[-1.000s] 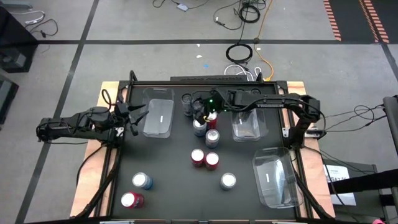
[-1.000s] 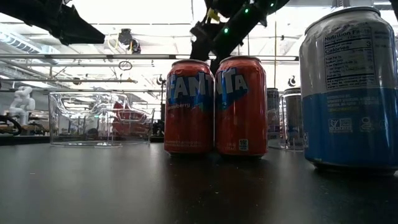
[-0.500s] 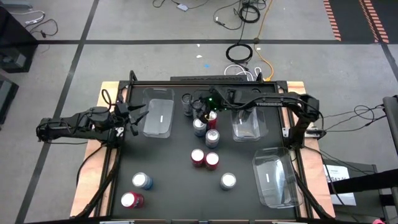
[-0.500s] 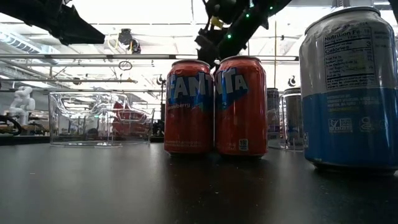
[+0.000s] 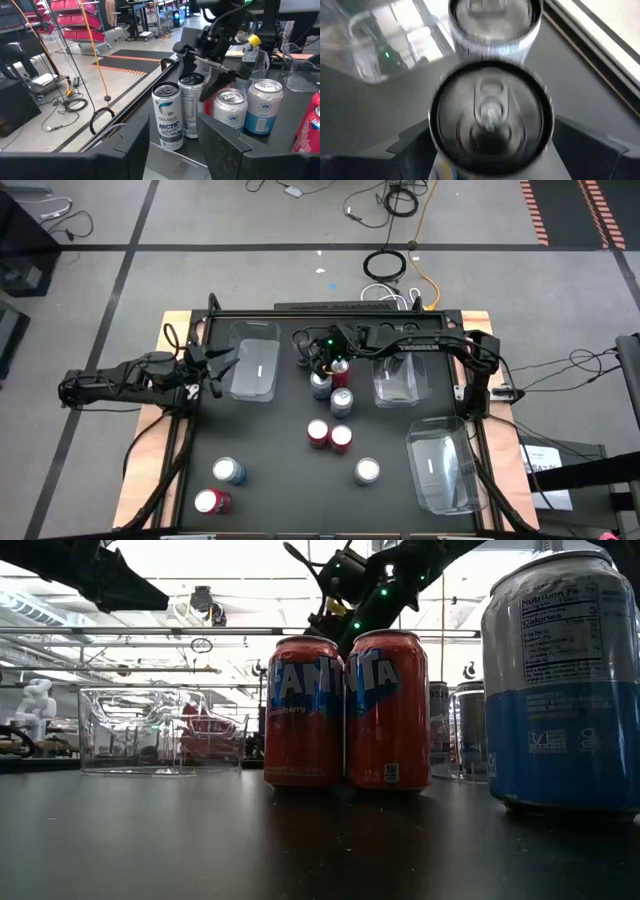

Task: Sort soda cans
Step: Put the white soda can into the top right transparent bin

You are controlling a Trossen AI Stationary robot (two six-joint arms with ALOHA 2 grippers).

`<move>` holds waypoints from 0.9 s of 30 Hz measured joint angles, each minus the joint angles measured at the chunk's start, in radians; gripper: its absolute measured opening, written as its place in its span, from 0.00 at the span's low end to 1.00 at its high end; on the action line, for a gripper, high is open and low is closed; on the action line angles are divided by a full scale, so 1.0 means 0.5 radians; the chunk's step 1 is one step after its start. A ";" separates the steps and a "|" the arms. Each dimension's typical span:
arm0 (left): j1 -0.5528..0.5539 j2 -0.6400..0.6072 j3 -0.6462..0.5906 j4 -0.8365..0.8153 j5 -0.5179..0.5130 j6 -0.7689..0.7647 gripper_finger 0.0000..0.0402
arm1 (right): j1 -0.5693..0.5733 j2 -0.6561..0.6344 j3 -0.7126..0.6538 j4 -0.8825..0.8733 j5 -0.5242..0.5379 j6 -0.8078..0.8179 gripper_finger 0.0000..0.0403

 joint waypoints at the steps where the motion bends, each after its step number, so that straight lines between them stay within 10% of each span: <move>1: 0.000 0.000 0.000 0.000 0.000 0.000 0.43 | -0.001 0.003 0.000 0.007 -0.001 0.000 0.87; 11: 0.000 0.000 0.000 0.000 0.000 -0.006 0.43 | -0.001 0.013 0.000 -0.005 -0.058 0.021 0.58; 27: 0.000 0.000 0.000 0.001 0.000 -0.003 0.43 | -0.013 -0.436 -0.001 -0.280 0.114 0.277 0.60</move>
